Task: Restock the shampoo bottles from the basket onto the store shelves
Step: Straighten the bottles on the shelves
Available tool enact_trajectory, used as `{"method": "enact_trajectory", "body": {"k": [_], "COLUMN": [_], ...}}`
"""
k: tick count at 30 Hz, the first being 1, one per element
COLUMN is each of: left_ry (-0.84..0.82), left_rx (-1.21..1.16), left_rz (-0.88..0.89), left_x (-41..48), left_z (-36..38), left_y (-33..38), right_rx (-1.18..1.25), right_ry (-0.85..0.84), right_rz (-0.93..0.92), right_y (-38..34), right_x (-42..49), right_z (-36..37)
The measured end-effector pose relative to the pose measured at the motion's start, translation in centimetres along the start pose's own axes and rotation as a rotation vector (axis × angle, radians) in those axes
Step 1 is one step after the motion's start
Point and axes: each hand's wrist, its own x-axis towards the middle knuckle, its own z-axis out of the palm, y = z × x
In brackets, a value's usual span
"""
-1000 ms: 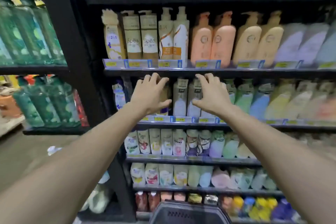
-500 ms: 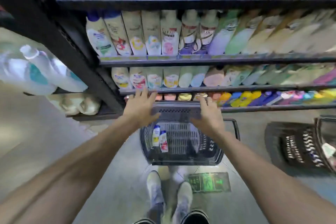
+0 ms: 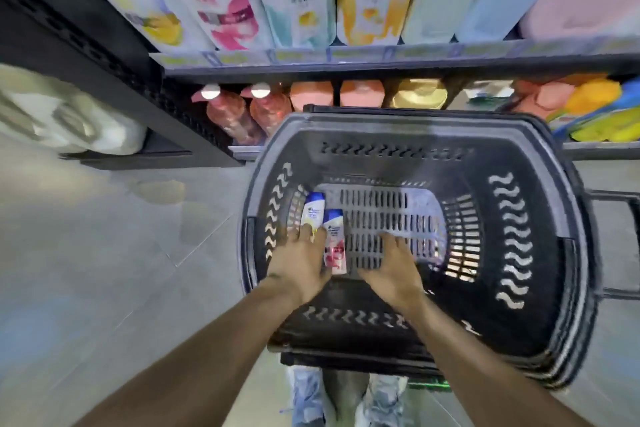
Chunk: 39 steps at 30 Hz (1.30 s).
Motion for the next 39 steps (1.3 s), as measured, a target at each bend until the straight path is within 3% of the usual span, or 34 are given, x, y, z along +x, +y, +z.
{"method": "enact_trajectory", "body": {"k": [5, 11, 17, 22, 25, 27, 31, 35, 39], "left_ry": [-0.102, -0.032, 0.193, 0.182, 0.04, -0.007, 0.076, 0.217, 0.29], "left_rx": [-0.16, -0.326, -0.268, -0.589, -0.595, -0.67, -0.919, -1.135, -1.157], "left_rz": [-0.211, -0.441, -0.504, -0.485, -0.46, -0.451, -0.326, -0.183, -0.078], "left_x": [10.4, 17.9, 19.5, 20.0, 19.6, 18.1, 12.9, 6.2, -2.3], "left_z": [7.1, 12.2, 15.3, 15.7, 15.0, 14.0, 8.3, -1.4, -12.2], "left_y": [-0.1, -1.1, -1.2, -1.4, -1.4, -0.8, 1.6, 3.9, 4.3], "right_rx": [0.105, 0.226, 0.265, 0.439, 0.494, 0.546, 0.763, 0.78, 0.806], "right_ry": [-0.206, -0.21, -0.222, -0.237, -0.154, -0.117, -0.089, 0.045, 0.085], "right_rz": [0.084, 0.242, 0.25, 0.286, 0.257, 0.259, 0.254, 0.067, -0.11], "right_y": [2.6, 6.5, 5.9, 8.3, 9.9, 10.2, 7.7, 2.1, -5.0], "right_x": [9.7, 18.1, 18.9, 18.6, 17.1, 15.7, 10.9, 4.5, -4.3], "right_z": [8.4, 17.0, 16.0, 12.1, 8.8, 6.6, 1.5, -5.0, -14.3]}}
